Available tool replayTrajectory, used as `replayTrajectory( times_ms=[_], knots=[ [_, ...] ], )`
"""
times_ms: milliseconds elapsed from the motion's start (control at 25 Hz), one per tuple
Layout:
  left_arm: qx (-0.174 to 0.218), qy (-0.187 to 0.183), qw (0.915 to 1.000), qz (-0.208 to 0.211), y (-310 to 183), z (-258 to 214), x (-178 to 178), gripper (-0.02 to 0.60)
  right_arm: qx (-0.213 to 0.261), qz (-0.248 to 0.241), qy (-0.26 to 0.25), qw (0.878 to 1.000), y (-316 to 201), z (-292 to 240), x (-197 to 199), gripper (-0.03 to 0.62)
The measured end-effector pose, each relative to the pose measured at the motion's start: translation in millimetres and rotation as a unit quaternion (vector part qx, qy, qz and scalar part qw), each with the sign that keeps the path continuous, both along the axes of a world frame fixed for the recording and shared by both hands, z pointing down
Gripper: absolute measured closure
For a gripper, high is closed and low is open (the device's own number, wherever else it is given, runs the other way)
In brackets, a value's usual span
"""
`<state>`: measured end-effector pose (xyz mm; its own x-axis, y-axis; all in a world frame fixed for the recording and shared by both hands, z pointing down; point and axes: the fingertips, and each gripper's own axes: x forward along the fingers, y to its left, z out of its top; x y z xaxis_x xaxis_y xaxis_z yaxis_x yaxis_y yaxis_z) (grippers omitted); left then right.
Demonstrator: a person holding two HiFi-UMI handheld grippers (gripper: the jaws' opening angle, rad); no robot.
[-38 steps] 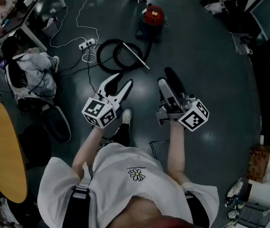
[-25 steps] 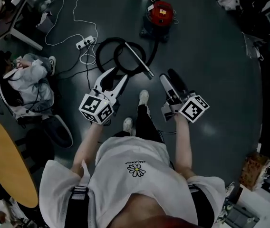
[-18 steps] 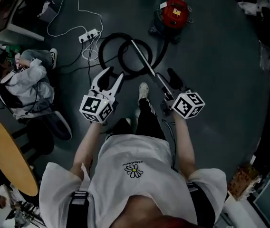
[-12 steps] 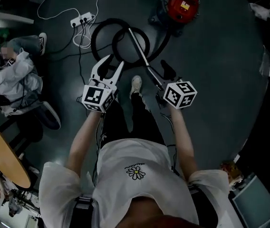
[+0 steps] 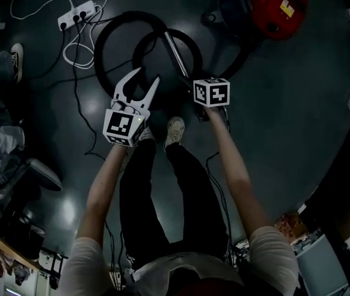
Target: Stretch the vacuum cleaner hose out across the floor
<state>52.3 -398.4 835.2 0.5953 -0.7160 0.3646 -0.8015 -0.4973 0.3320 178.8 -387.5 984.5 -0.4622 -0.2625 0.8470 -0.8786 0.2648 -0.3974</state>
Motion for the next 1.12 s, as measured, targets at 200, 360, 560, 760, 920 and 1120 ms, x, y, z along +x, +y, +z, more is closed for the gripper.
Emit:
replayTrajectory(
  times_ms=[200, 360, 560, 760, 920, 1120],
  knots=[
    [-0.033, 0.015, 0.9992, -0.015, -16.6, 118.3, -10.8, 0.407, -0.073, -0.052, 0.074, 0.993, -25.7, 161.4, 0.1, 0.252],
    [-0.045, 0.012, 0.9983, -0.036, -10.5, 164.4, -33.5, 0.407, -0.101, -0.104, 0.15, 0.978, -32.7, 238.9, -5.3, 0.252],
    [-0.066, 0.005, 0.9972, -0.033, 12.8, 189.0, -49.9, 0.407, -0.145, -0.171, 0.257, 0.94, 0.6, 291.9, 19.0, 0.279],
    [-0.075, -0.006, 0.9966, -0.033, 12.7, 167.7, -66.6, 0.407, -0.102, -0.143, 0.287, 0.942, -15.1, 246.8, 24.2, 0.49],
    [-0.047, -0.013, 0.9984, -0.029, 4.5, 67.9, -70.2, 0.407, -0.026, -0.19, 0.341, 0.921, -50.5, 129.6, 31.6, 0.49],
    [0.015, -0.03, 0.9989, -0.032, -10.6, -116.4, -69.3, 0.407, 0.096, -0.299, 0.416, 0.853, -98.8, -80.1, 40.1, 0.49]
  ],
)
